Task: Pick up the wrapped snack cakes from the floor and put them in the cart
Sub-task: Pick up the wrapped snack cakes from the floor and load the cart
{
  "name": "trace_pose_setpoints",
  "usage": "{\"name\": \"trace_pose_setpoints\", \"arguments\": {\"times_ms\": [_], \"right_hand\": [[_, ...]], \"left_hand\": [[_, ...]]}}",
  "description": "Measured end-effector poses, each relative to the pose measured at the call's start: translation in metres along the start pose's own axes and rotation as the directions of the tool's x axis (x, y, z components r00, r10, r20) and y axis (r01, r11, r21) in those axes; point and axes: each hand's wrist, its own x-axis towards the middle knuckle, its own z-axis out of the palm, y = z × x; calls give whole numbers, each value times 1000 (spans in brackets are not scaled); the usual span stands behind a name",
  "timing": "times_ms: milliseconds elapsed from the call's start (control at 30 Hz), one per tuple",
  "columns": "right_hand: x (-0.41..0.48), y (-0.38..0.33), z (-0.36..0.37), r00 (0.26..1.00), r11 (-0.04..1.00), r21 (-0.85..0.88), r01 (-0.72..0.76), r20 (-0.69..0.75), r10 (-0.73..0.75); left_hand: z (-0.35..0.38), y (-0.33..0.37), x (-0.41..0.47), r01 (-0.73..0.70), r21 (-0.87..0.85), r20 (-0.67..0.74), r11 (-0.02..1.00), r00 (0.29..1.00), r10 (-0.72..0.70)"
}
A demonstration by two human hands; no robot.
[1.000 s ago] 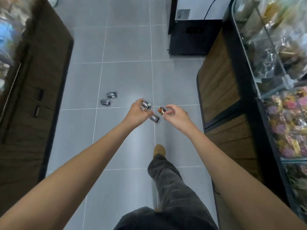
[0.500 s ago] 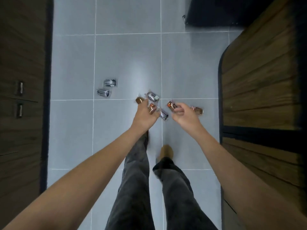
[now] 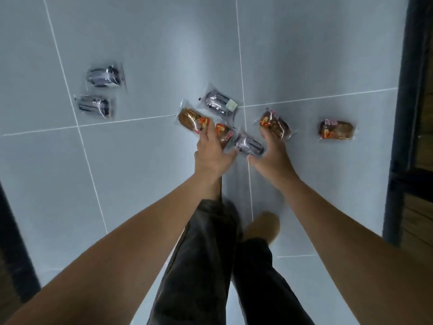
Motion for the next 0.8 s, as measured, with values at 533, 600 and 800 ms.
{"name": "trace_pose_setpoints", "arguments": {"times_ms": [533,600,800], "right_hand": [[107,130,113,979,852,-515,91,-113,-172],[103,126,109,982,865,-496,75,-115,-152],[64,91,69,986,921,-389,38,-134,-98]], "left_hand": [[120,-98,112,-72,127,-208,989,973,97],[113,-98,113,-39,91,-183,995,982,55],[74,-74,67,17,52,-203,998,979,-6]]}}
